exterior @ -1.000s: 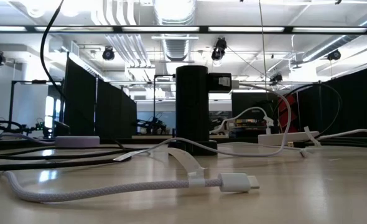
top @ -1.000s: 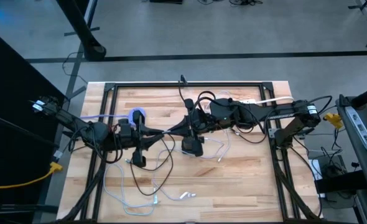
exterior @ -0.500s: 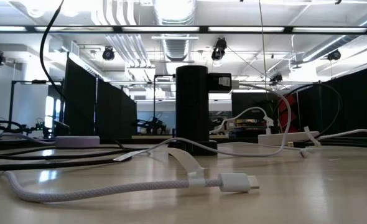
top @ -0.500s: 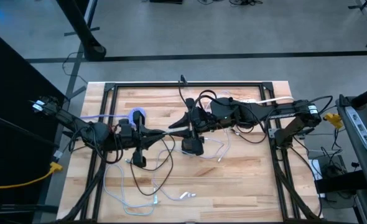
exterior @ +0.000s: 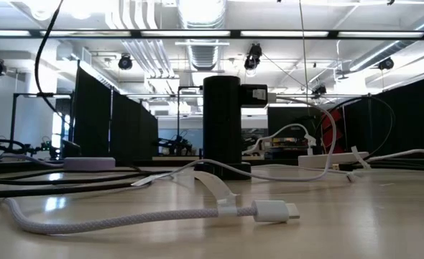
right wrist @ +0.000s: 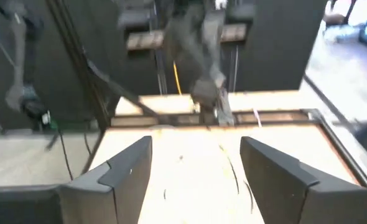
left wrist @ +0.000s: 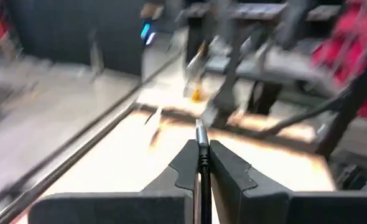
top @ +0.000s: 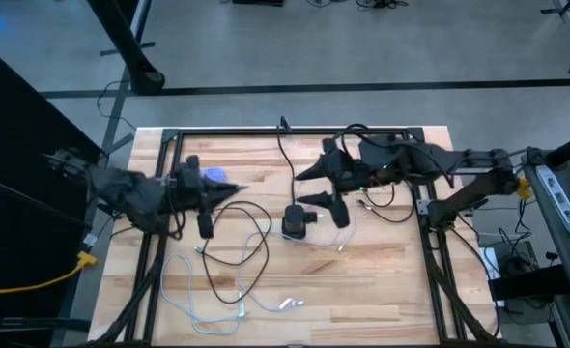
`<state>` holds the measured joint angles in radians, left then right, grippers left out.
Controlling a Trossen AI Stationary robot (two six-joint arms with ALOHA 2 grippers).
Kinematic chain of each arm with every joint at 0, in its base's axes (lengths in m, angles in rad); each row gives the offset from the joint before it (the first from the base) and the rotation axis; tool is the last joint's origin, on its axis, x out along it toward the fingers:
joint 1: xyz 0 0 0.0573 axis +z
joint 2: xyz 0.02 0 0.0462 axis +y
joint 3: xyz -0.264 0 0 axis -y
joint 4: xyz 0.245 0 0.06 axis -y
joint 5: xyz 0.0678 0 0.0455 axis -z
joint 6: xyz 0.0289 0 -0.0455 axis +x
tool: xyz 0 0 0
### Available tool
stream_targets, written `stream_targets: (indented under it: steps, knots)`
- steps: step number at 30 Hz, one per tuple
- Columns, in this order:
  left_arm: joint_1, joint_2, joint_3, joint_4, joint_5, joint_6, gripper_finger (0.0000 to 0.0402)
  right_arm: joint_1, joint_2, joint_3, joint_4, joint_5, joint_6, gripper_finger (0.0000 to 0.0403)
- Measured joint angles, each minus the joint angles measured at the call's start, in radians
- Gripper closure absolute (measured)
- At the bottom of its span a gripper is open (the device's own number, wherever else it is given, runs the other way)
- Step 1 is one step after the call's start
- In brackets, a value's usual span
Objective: Insert USB
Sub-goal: Insert the black charger cable into the violet outlet extension
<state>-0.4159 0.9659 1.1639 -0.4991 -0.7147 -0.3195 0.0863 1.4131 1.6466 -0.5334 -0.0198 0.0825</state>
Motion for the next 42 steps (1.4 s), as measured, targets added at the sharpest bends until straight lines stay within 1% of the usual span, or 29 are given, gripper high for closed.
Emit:
stream_targets:
  steps: [3, 4, 5, 6, 7, 9, 12, 16, 18, 20, 25, 29, 32, 35, 38, 42]
  knots:
    - [0.056, 0.030, 0.151, -0.326, 0.014, -0.112, 0.0390, 0.000, -0.008, 0.000, -0.095, -0.002, 0.003, 0.0173]
    - [0.082, 0.042, 0.197, -0.425, 0.042, -0.141, 0.0390, 0.000, -0.007, 0.000, -0.119, -0.002, 0.003, 0.0174]
    - [0.100, 0.051, 0.228, -0.489, 0.060, -0.159, 0.0390, 0.000, -0.005, 0.000, -0.140, -0.003, 0.003, 0.0176]
    - [0.146, 0.069, 0.284, -0.602, 0.104, -0.177, 0.0390, 0.000, -0.001, 0.000, -0.156, -0.003, 0.003, 0.0178]
    - [0.179, 0.081, 0.311, -0.657, 0.118, -0.182, 0.0390, 0.000, 0.005, 0.000, -0.171, -0.003, 0.003, 0.0180]
    - [0.256, 0.108, 0.376, -0.794, 0.197, -0.179, 0.0390, 0.000, 0.015, -0.009, -0.177, -0.007, 0.003, 0.0184]
    - [0.385, 0.146, 0.434, -0.901, 0.308, -0.112, 0.0390, 0.000, 0.026, -0.025, -0.179, -0.011, -0.010, 0.0190]
    - [0.541, 0.184, 0.445, -0.925, 0.484, 0.037, 0.0390, 0.001, 0.037, -0.034, -0.172, -0.014, 0.003, 0.0195]
    - [0.603, 0.209, 0.445, -0.931, 0.552, 0.128, 0.0390, 0.001, 0.043, -0.035, -0.172, -0.014, 0.017, 0.0197]
    - [0.655, 0.241, 0.439, -0.950, 0.593, 0.211, 0.0390, 0.001, 0.047, -0.035, -0.170, -0.014, 0.032, 0.0197]
    - [0.756, 0.336, 0.419, -0.988, 0.603, 0.407, 0.0390, 0.001, 0.048, -0.035, -0.161, -0.014, 0.081, 0.0197]
    - [0.824, 0.400, 0.377, -0.962, 0.633, 0.588, 0.0390, 0.007, 0.048, -0.035, -0.158, -0.013, 0.126, 0.0196]
    - [0.872, 0.424, 0.303, -0.910, 0.680, 0.695, 0.0390, 0.022, 0.048, -0.035, -0.157, -0.013, 0.155, 0.0197]
    - [0.914, 0.432, 0.212, -0.852, 0.720, 0.770, 0.0390, 0.044, 0.048, -0.035, -0.157, -0.013, 0.177, 0.0195]
    - [0.950, 0.435, 0.117, -0.815, 0.723, 0.823, 0.0390, 0.066, 0.048, -0.035, -0.156, -0.006, 0.214, 0.0194]
    - [0.986, 0.435, -0.012, -0.744, 0.721, 0.888, 0.0390, 0.100, 0.062, -0.037, -0.118, -0.004, 0.220, 0.0196]
